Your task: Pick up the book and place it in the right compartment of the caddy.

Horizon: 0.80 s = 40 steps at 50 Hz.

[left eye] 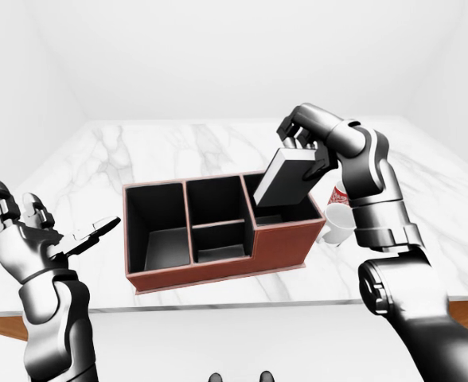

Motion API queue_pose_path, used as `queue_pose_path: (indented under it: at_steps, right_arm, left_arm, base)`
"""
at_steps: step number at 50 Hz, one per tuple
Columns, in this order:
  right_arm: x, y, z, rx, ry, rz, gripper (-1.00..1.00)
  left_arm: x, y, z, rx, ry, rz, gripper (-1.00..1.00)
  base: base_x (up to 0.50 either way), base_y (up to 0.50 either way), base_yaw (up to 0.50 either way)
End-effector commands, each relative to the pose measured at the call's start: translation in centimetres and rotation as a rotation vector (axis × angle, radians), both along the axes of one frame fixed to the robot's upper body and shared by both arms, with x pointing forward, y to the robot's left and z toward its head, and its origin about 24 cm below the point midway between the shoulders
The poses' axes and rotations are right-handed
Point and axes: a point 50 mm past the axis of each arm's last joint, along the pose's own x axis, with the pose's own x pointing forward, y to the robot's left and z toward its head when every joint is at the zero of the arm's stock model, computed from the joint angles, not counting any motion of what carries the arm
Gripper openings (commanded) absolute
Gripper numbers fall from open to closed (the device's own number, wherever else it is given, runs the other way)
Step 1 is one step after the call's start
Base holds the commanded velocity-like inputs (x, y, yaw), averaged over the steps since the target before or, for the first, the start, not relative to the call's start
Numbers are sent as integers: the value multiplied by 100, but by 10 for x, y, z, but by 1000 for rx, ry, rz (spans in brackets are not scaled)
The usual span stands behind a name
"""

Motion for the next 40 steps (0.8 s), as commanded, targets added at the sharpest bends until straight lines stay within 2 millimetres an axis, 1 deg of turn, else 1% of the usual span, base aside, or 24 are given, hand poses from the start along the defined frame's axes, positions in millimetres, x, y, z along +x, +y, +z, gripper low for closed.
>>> queue_pose_path:
  at_steps: [1,7,17,19,40]
  right_arm:
    - [0,-6,7,9,-25,-21,-100]
    - [0,-8,7,9,-25,-28,-100]
    - [4,-9,-3,19,3,-39,-100]
    - [5,-9,-5,24,8,-44,-100]
    - [9,-12,-22,43,53,-67,-100]
  left_arm:
    - [-1,0,0,1,-2,0,100]
    - [-1,0,1,2,-3,1,100]
    - [-1,0,1,1,-4,1,100]
    - [1,0,-2,-3,10,0,100]
    - [0,0,0,-1,0,1,100]
  base:
    - [0,0,0]
    - [0,0,0]
    - [0,0,0]
    - [0,0,0]
    - [0,0,0]
